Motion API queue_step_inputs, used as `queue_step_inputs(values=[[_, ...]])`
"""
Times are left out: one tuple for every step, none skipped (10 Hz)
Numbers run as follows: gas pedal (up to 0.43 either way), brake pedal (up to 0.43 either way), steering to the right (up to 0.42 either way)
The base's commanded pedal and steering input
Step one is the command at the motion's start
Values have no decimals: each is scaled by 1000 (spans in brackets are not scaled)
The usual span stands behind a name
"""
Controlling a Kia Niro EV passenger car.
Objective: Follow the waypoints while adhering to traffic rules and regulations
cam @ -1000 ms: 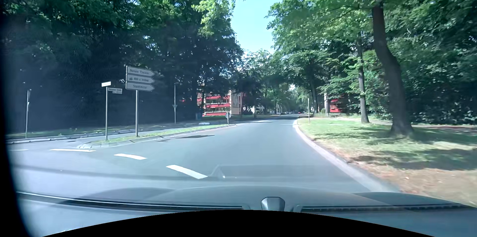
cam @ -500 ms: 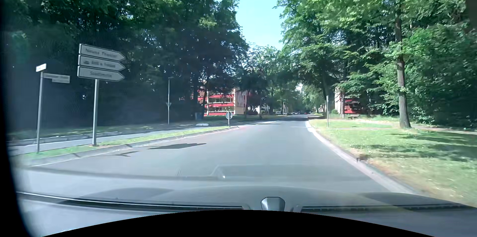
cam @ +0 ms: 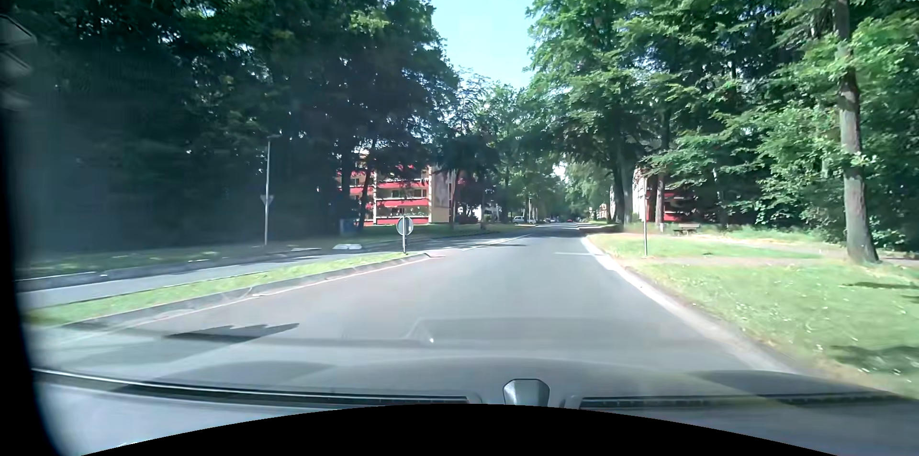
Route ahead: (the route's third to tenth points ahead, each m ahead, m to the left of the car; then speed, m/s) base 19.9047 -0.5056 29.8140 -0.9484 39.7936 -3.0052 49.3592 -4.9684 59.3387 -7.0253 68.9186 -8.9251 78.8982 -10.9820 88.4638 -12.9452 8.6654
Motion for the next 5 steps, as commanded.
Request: queue_step_inputs(values=[[280, 6, 66], [280, 6, 66], [280, 6, 65], [280, 6, 67], [280, 6, 67]])
